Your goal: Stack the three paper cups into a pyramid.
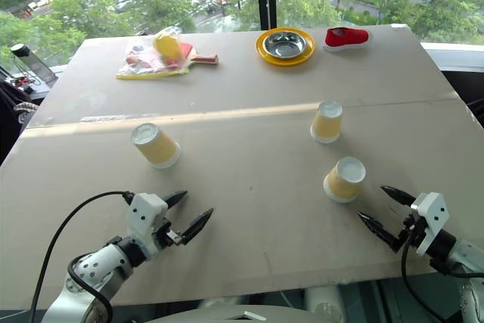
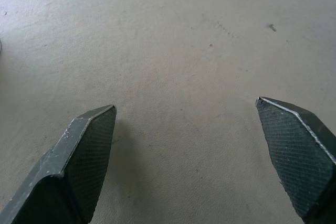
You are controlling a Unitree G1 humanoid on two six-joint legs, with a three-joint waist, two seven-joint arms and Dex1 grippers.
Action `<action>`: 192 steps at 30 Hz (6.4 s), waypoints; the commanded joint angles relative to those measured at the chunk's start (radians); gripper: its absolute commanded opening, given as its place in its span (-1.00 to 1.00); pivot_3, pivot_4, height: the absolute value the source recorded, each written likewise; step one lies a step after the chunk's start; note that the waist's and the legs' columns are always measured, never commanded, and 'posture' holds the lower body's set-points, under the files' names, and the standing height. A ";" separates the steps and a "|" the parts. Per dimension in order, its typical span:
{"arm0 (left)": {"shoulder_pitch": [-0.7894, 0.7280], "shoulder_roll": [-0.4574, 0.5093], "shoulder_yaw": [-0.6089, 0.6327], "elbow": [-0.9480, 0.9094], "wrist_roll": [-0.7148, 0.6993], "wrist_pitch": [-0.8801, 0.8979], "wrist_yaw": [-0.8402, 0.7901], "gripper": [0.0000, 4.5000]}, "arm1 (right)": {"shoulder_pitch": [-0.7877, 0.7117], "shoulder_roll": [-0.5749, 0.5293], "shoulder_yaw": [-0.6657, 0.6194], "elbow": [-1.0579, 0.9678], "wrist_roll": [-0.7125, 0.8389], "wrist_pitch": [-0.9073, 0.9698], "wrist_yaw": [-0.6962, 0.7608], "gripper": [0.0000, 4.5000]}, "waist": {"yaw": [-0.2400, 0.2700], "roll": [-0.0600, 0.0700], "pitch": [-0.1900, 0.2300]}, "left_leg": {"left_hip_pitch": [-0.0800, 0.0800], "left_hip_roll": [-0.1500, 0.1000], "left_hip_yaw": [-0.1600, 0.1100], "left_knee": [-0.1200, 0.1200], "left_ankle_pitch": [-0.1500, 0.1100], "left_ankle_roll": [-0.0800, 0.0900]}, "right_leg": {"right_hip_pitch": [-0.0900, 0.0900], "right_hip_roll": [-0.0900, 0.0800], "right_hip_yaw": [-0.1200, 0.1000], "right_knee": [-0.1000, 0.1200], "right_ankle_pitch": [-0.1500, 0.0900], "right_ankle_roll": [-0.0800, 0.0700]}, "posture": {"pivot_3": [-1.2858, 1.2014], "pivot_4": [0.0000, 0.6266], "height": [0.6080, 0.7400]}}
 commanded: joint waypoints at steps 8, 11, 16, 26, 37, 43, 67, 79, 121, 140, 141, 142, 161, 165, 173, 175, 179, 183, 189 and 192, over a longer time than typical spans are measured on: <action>0.005 0.009 0.020 -0.002 -0.028 -0.038 -0.040 0.95 | 0.022 -0.018 -0.039 -0.104 0.019 0.022 -0.038 1.00 | 0.000 0.000 0.000 | 0.000 0.000 0.000 0.000 0.000 0.000 | 0.000 0.000 0.000 0.000 0.000 0.000 | 0.03 -0.52 1.00; 0.007 0.008 0.018 -0.002 -0.028 -0.043 -0.039 0.95 | 0.022 -0.019 -0.038 -0.107 0.019 0.024 -0.039 1.00 | 0.000 0.000 0.000 | 0.000 0.000 0.000 0.000 0.000 0.000 | 0.000 0.000 0.000 0.000 0.000 0.000 | 0.03 -0.52 1.00; 0.010 0.008 0.015 -0.001 -0.029 -0.052 -0.040 0.95 | 0.017 -0.019 -0.031 -0.100 0.019 0.015 -0.033 1.00 | 0.000 0.000 0.000 | 0.000 0.000 0.000 0.000 0.000 0.000 | 0.000 0.000 0.000 0.000 0.000 0.000 | 0.03 -0.52 1.00; -0.007 0.018 0.026 0.006 -0.075 -0.037 -0.072 0.95 | 0.007 -0.007 -0.026 -0.080 0.020 -0.012 -0.015 1.00 | 0.000 0.000 0.000 | 0.000 0.000 0.000 0.000 0.000 0.000 | 0.000 0.000 0.000 0.000 0.000 0.000 | 0.03 -0.52 1.00; -0.163 0.142 -0.002 -0.049 -0.177 -0.003 -0.254 0.95 | -0.062 0.007 0.007 -0.154 0.054 0.006 -0.024 1.00 | -0.001 0.000 0.000 | 0.000 0.000 0.000 0.000 0.000 0.000 | 0.000 0.000 -0.001 0.000 0.000 0.000 | 0.03 -0.52 1.00; -0.297 0.296 0.015 -0.196 -0.441 0.150 -0.416 0.95 | -0.117 0.028 0.030 -0.201 0.066 0.045 -0.065 1.00 | -0.003 0.001 0.002 | 0.000 0.000 0.000 0.000 0.000 0.000 | 0.000 0.000 0.000 0.000 0.000 0.000 | 0.03 -0.52 1.00; -0.317 0.351 0.068 -0.170 -0.440 0.157 -0.471 1.00 | -0.172 0.023 0.070 -0.124 0.025 0.050 -0.034 -0.26 | -0.003 0.002 0.002 | 0.000 0.000 0.000 0.000 0.000 0.000 | -0.001 0.001 0.000 0.000 0.000 0.000 | 0.03 -0.52 1.00; -0.296 0.273 0.210 -0.008 -0.382 0.199 -0.243 1.00 | -0.666 0.276 0.431 -0.082 -0.174 0.345 -0.332 -0.26 | -0.014 0.001 0.004 | 0.000 0.001 0.002 0.000 0.000 0.000 | -0.003 0.003 0.000 0.001 0.001 -0.001 | 0.03 -0.52 1.00; -0.570 0.227 0.036 -0.103 -0.407 0.439 -0.102 1.00 | -0.742 0.279 0.234 -0.029 -0.259 0.376 -0.545 0.99 | -0.033 -0.002 0.002 | -0.013 0.000 0.002 0.006 0.000 -0.001 | -0.019 -0.001 -0.011 0.009 0.002 -0.003 | 0.03 -0.52 1.00; -0.635 0.234 0.048 -0.167 -0.473 0.522 -0.074 1.00 | -0.787 0.337 0.201 0.103 -0.217 0.368 -0.596 0.99 | -0.035 -0.002 0.001 | -0.013 0.000 0.003 0.007 0.000 -0.001 | -0.020 -0.001 -0.011 0.010 0.002 -0.003 | 0.03 -0.52 1.00; -0.636 0.235 0.047 -0.166 -0.474 0.521 -0.075 1.00 | -0.787 0.337 0.200 0.103 -0.216 0.367 -0.597 0.88 | -0.035 -0.002 0.001 | -0.013 0.000 0.003 0.007 0.000 -0.001 | -0.020 -0.001 -0.010 0.010 0.002 -0.003 | 0.03 -0.52 1.00; -0.638 0.235 0.046 -0.165 -0.474 0.521 -0.076 1.00 | -0.788 0.338 0.200 0.103 -0.215 0.366 -0.597 0.76 | -0.035 -0.002 0.001 | -0.013 0.000 0.003 0.007 0.000 -0.001 | -0.020 -0.001 -0.011 0.010 0.002 -0.003 | 0.03 -0.52 1.00; -0.391 0.252 0.160 -0.137 -0.396 0.406 -0.101 1.00 | -0.779 0.360 0.388 0.034 -0.239 0.437 -0.485 0.00 | -0.054 -0.002 0.001 | -0.013 0.000 0.003 0.007 0.000 -0.001 | -0.020 -0.001 -0.010 0.011 0.002 -0.003 | 0.03 -0.52 1.00; -0.371 0.250 0.170 -0.139 -0.393 0.387 -0.106 1.00 | -0.792 0.375 0.411 0.044 -0.246 0.442 -0.485 0.00 | -0.053 -0.003 0.001 | -0.013 0.000 0.003 0.007 0.000 -0.001 | -0.020 -0.001 -0.010 0.011 0.002 -0.003 | 0.03 -0.52 1.00; -0.366 0.240 0.172 -0.143 -0.398 0.366 -0.104 1.00 | -0.817 0.403 0.435 0.082 -0.272 0.428 -0.488 0.00 | -0.057 -0.004 0.000 | -0.012 0.000 0.003 0.007 0.000 -0.001 | -0.020 0.000 -0.010 0.012 0.002 -0.003 | 0.03 -0.52 1.00; -0.366 0.235 0.172 -0.141 -0.401 0.363 -0.103 1.00 | -0.827 0.412 0.440 0.092 -0.276 0.425 -0.492 0.00 | -0.058 -0.004 0.000 | -0.012 0.000 0.003 0.007 0.000 -0.001 | -0.020 0.000 -0.010 0.012 0.002 -0.003 | 0.03 -0.52 1.00; -0.365 0.233 0.165 -0.143 -0.399 0.361 -0.104 1.00 | -0.839 0.431 0.450 0.111 -0.289 0.413 -0.499 0.00 | -0.059 -0.004 0.000 | -0.012 0.000 0.003 0.007 0.000 -0.001 | -0.020 0.000 -0.009 0.012 0.002 -0.003 | 0.03 -0.52 1.00; -0.362 0.232 0.164 -0.147 -0.402 0.360 -0.108 1.00 | -0.835 0.438 0.449 0.114 -0.298 0.406 -0.498 0.00 | -0.058 -0.004 0.000 | -0.012 0.000 0.003 0.007 0.000 -0.001 | -0.020 0.000 -0.009 0.013 0.002 -0.003 | 0.03 -0.52 1.00; -0.357 0.231 0.168 -0.144 -0.400 0.357 -0.114 1.00 | -0.825 0.449 0.440 0.102 -0.298 0.395 -0.503 0.96 | -0.058 -0.004 0.000 | -0.012 0.000 0.003 0.007 0.000 -0.001 | -0.020 0.000 -0.010 0.013 0.002 -0.003 | 0.03 -0.52 1.00; -0.350 0.232 0.171 -0.143 -0.400 0.355 -0.118 1.00 | -0.824 0.454 0.432 0.094 -0.292 0.397 -0.507 0.96 | -0.058 -0.004 0.000 | -0.012 0.000 0.003 0.007 0.000 -0.001 | -0.020 0.000 -0.010 0.012 0.002 -0.003 | 0.03 -0.52 1.00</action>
